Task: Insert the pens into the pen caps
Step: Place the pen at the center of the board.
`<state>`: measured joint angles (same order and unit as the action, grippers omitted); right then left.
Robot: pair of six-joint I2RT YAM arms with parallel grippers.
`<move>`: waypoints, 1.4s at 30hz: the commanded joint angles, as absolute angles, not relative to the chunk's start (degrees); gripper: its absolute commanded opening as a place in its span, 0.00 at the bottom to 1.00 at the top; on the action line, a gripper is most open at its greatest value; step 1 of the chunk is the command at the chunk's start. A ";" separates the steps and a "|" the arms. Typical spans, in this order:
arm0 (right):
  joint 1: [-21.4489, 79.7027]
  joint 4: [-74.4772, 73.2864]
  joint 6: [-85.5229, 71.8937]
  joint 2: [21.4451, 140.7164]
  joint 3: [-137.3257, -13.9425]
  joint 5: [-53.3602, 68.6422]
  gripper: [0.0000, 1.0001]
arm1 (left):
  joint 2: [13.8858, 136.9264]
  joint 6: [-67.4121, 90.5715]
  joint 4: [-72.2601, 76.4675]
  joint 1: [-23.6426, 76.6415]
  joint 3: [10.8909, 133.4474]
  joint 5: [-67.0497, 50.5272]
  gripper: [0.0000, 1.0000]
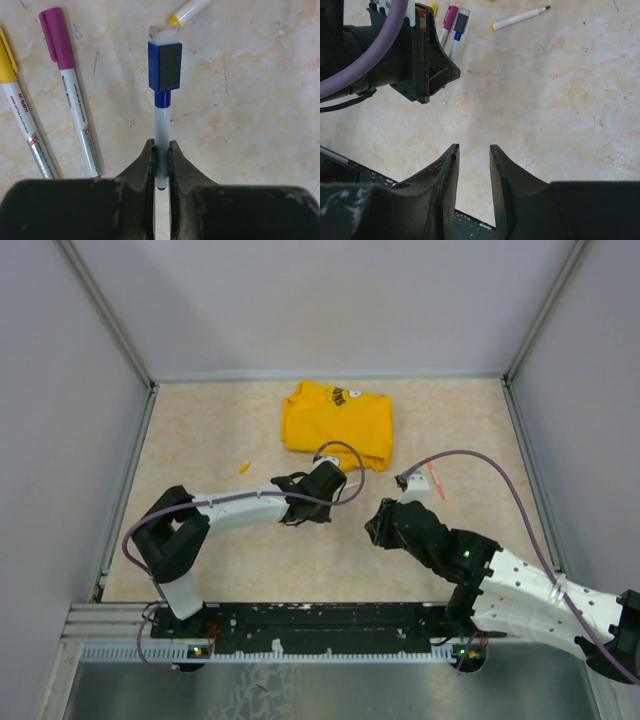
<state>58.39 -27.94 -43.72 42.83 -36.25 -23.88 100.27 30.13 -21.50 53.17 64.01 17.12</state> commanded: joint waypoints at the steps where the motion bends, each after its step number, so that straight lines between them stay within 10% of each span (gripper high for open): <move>1: 58.54 -26.13 -43.09 43.16 -36.17 -23.05 0.31 | 101.81 31.87 -22.52 52.32 65.40 17.71 0.00; 42: 58.52 -25.26 -41.43 46.33 -37.23 -21.15 0.32 | 101.52 31.99 -22.91 50.06 64.62 16.55 0.33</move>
<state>58.39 -26.20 -42.59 46.26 -35.99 -20.67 104.29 32.75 -21.63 50.41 64.60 16.23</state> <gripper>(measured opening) 0.317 0.316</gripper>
